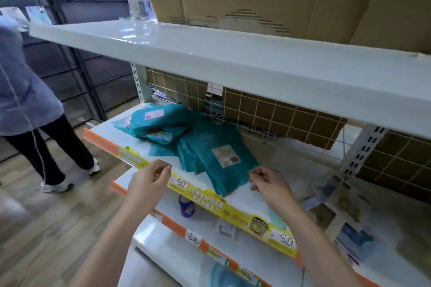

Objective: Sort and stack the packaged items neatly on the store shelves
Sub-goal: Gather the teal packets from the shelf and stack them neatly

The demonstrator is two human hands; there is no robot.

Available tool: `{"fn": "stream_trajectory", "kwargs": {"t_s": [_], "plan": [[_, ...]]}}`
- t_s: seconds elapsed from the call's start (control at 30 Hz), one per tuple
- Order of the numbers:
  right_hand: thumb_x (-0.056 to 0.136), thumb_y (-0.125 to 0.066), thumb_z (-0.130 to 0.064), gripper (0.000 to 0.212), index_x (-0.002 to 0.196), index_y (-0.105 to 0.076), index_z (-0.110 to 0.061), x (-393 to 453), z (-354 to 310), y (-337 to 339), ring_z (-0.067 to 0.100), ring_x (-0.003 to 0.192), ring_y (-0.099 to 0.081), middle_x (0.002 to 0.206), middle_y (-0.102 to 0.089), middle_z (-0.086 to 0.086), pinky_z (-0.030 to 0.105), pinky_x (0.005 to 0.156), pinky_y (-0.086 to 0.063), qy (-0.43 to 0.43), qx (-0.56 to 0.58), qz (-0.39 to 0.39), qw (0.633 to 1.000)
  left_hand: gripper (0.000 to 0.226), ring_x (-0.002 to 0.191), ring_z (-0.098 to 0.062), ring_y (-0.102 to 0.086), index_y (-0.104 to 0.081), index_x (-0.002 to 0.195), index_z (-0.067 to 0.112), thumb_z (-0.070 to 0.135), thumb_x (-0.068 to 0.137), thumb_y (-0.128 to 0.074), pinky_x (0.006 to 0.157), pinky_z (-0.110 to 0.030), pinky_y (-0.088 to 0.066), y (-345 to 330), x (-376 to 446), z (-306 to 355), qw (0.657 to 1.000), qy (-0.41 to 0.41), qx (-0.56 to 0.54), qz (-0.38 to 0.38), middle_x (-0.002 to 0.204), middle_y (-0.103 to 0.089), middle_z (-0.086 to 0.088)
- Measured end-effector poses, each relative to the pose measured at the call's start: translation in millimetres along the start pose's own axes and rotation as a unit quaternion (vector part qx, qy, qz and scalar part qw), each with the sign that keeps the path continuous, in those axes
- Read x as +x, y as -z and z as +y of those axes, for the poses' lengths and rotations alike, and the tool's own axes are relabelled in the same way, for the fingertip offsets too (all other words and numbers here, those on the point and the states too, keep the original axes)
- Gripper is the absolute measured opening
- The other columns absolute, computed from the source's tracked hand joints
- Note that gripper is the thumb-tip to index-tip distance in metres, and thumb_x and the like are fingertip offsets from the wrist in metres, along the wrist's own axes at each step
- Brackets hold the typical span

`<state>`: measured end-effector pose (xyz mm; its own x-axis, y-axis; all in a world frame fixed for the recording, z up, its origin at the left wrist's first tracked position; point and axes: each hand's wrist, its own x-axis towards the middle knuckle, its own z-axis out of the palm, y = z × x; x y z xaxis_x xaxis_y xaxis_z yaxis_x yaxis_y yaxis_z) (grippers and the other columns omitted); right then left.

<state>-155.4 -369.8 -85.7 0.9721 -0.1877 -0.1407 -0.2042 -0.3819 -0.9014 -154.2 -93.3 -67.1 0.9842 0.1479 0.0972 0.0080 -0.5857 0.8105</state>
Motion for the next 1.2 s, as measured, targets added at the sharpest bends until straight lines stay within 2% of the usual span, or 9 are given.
{"fn": "stream_trajectory", "kwargs": {"t_s": [0.13,0.3,0.43,0.57,0.63,0.7,0.8,1.0,1.2], "plan": [[0.092,-0.057,-0.021,0.014,0.080,-0.061,-0.027,39.0,-10.7,-25.0,0.022,0.082,-0.067,0.089,-0.068,0.002,0.042,0.081,-0.054,-0.001,-0.036,-0.016,0.999,0.013,0.087,-0.016,-0.064,-0.064,0.099,0.023,0.027,0.095,-0.052,0.075,-0.034,-0.049,11.1,38.1,-13.4,1.000,0.007,0.015,0.015,0.090,-0.069,0.003],[0.096,-0.053,-0.027,0.013,0.097,-0.063,-0.020,61.2,-26.2,-51.4,0.009,0.078,-0.064,0.092,-0.066,-0.006,0.023,0.060,-0.046,0.007,-0.070,0.000,0.998,0.019,0.085,-0.015,-0.058,-0.063,0.107,0.021,0.027,0.095,-0.050,0.070,-0.029,-0.041,19.2,102.6,-31.9,0.999,-0.002,0.052,0.006,0.098,-0.064,0.005],[0.096,-0.051,-0.033,0.012,0.095,-0.059,-0.025,80.2,-35.8,-78.0,0.012,0.086,-0.063,0.093,-0.063,-0.009,0.032,0.073,-0.050,-0.004,-0.097,0.033,0.995,0.022,0.085,-0.017,-0.054,-0.063,0.112,0.019,0.024,0.094,-0.052,0.071,-0.028,-0.035,24.3,158.3,-46.7,0.996,-0.037,0.077,-0.021,0.097,-0.061,0.004],[0.093,-0.056,-0.037,0.011,0.093,-0.060,-0.026,93.0,-45.5,-111.4,0.012,0.092,-0.061,0.093,-0.062,-0.011,0.024,0.069,-0.046,-0.022,-0.109,0.084,0.990,0.026,0.104,-0.029,-0.060,-0.063,0.115,0.019,0.024,0.090,-0.058,0.085,-0.036,-0.046,29.8,215.2,-71.4,0.992,-0.066,0.080,-0.076,0.112,-0.066,-0.005],[0.086,-0.060,-0.046,0.031,0.109,-0.059,-0.025,98.8,-44.5,-126.5,0.020,0.112,-0.056,0.116,-0.060,-0.006,0.031,0.087,-0.046,-0.045,-0.187,0.108,0.975,0.036,0.113,-0.033,-0.053,-0.059,0.125,0.020,0.027,0.090,-0.060,0.094,-0.043,-0.045,31.6,240.5,-81.3,0.986,-0.085,0.116,-0.090,0.127,-0.058,-0.010],[0.075,-0.065,-0.062,0.075,0.138,-0.039,-0.030,99.9,-41.3,-139.5,0.027,0.135,-0.033,0.148,-0.034,-0.004,0.043,0.107,-0.034,-0.103,-0.279,0.098,0.950,0.048,0.122,-0.034,-0.044,-0.050,0.136,0.023,0.031,0.090,-0.059,0.099,-0.044,-0.040,30.7,262.5,-88.4,0.974,-0.103,0.179,-0.097,0.139,-0.049,-0.010],[0.064,-0.070,-0.067,0.110,0.150,-0.007,-0.038,96.0,-29.9,-157.5,0.030,0.146,-0.003,0.159,0.001,-0.009,0.055,0.115,-0.017,-0.179,-0.314,0.078,0.929,0.064,0.134,-0.033,-0.032,-0.032,0.147,0.026,0.036,0.089,-0.057,0.108,-0.043,-0.032,26.4,287.9,-95.2,0.958,-0.100,0.232,-0.133,0.152,-0.032,-0.006],[0.081,-0.059,-0.052,0.089,0.149,-0.004,-0.041,91.2,-17.6,-162.7,0.022,0.147,-0.006,0.160,0.001,-0.013,0.054,0.116,-0.015,-0.189,-0.336,0.115,0.915,0.076,0.144,-0.040,-0.007,-0.019,0.148,0.031,0.045,0.084,-0.058,0.113,-0.052,-0.016,16.4,321.0,-107.6,0.917,-0.102,0.330,-0.201,0.160,-0.008,-0.003],[0.085,-0.055,-0.029,0.084,0.151,-0.003,-0.039,91.2,-23.0,-159.6,0.017,0.147,-0.008,0.160,0.002,-0.014,0.045,0.116,-0.022,-0.208,-0.344,0.081,0.912,0.059,0.124,-0.042,-0.035,-0.022,0.144,0.043,0.053,0.091,-0.046,0.097,-0.043,-0.035,10.0,334.8,-112.7,0.869,-0.188,0.401,-0.222,0.150,-0.027,-0.003]]}}
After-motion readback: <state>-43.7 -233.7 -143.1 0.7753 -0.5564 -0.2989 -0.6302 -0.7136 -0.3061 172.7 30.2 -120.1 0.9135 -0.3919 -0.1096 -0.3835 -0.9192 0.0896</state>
